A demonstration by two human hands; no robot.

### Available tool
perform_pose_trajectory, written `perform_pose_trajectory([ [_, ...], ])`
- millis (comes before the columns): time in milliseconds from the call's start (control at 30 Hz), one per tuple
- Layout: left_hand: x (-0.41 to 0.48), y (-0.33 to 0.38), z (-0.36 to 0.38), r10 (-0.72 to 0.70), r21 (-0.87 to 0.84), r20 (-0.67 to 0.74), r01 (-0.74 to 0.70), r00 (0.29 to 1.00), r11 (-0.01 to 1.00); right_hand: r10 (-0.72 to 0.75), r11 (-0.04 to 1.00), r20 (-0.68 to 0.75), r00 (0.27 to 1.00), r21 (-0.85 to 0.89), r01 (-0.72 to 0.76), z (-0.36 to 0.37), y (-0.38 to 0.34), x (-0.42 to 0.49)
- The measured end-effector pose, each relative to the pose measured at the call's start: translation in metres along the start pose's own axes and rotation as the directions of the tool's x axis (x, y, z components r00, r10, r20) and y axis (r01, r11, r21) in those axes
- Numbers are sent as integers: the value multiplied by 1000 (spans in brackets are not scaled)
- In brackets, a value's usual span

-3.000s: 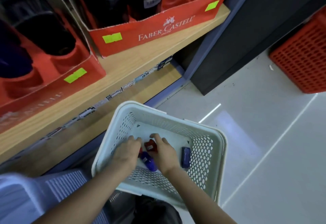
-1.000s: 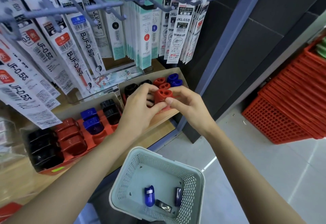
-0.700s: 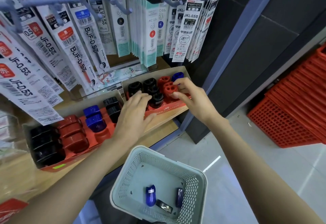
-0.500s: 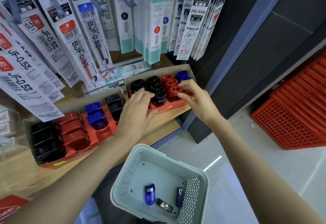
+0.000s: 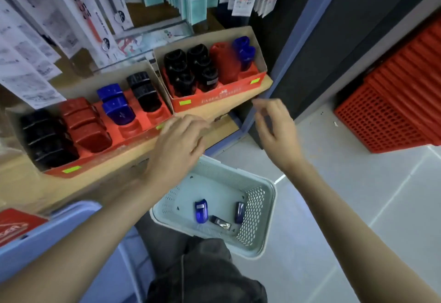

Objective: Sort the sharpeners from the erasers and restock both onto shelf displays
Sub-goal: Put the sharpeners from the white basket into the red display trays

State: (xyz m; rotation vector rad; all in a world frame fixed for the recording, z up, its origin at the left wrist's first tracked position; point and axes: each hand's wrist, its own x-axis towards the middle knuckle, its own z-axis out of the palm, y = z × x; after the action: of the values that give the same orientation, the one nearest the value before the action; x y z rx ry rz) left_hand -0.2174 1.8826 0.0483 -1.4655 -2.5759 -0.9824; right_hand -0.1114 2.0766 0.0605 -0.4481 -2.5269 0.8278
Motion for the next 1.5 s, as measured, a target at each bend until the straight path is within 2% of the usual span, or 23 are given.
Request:
perform_pose_trajectory([
  [33,-14,-6,11,-4,-22,89,6,996,1000,77,996,58,995,41,-79,9,4,-24],
  [67,-27,-12,24,-14,-35,186,20,983,999,180,981,180,967,46,-191,22,11,-46],
  [100,-39,-18,39,-27,-35,273,38,962,999,298,947,335,894,15,-321,36,18,-64],
  [167,-57,-30,71,-124,-52,440,163,889,985,515,817,564,645,-95,-569,70,36,-93],
  [200,-65,-35,87,-220,-61,525,294,822,954,585,753,608,537,-162,-637,87,46,-105],
  [267,-77,-47,117,-411,-48,639,566,651,823,674,680,631,384,-329,-655,121,67,-129],
  [333,-87,-62,146,-508,-28,666,699,547,715,739,631,594,317,-447,-634,147,82,-150],
  [400,-93,-76,170,-555,-2,674,752,488,659,775,619,517,364,-505,-602,167,91,-165],
  [467,-98,-88,191,-600,34,660,780,453,625,832,554,385,399,-544,-630,183,96,-173],
  [533,-105,-95,206,-635,100,660,790,403,605,842,529,302,448,-629,-570,197,98,-177],
  [600,-114,-96,217,-648,164,674,783,355,600,806,560,262,531,-627,-541,206,102,-183],
  [633,-118,-95,220,-654,204,675,766,341,610,802,564,245,544,-610,-557,210,106,-186],
  [733,-121,-90,228,-691,304,642,718,331,626,830,550,238,505,-505,-665,209,112,-187],
  [833,-116,-88,236,-730,405,596,658,336,634,880,448,241,409,-137,-883,204,113,-182],
  [900,-114,-85,238,-716,410,612,639,336,651,882,368,304,360,33,-929,202,111,-179],
  [967,-115,-84,238,-687,264,637,740,349,619,882,252,346,321,231,-940,198,105,-175],
  [1033,-112,-85,231,-664,1,648,871,375,492,866,109,403,295,424,-899,193,98,-171],
  [1100,-101,-83,212,-647,-215,646,910,404,353,821,-46,490,294,569,-821,184,90,-166],
  [1167,-89,-80,190,-639,-342,631,897,440,280,784,-110,528,326,635,-764,172,81,-160],
  [1233,-77,-73,166,-629,-413,610,870,483,268,765,-119,530,365,674,-729,158,69,-152],
  [1300,-67,-64,145,-622,-463,587,845,518,267,755,-85,510,413,699,-710,142,56,-141],
  [1400,-51,-46,113,-610,-544,553,800,568,251,725,-1,473,501,727,-686,115,34,-123],
  [1500,-38,-24,76,-587,-596,503,746,635,297,660,128,447,604,725,-677,87,9,-105],
])
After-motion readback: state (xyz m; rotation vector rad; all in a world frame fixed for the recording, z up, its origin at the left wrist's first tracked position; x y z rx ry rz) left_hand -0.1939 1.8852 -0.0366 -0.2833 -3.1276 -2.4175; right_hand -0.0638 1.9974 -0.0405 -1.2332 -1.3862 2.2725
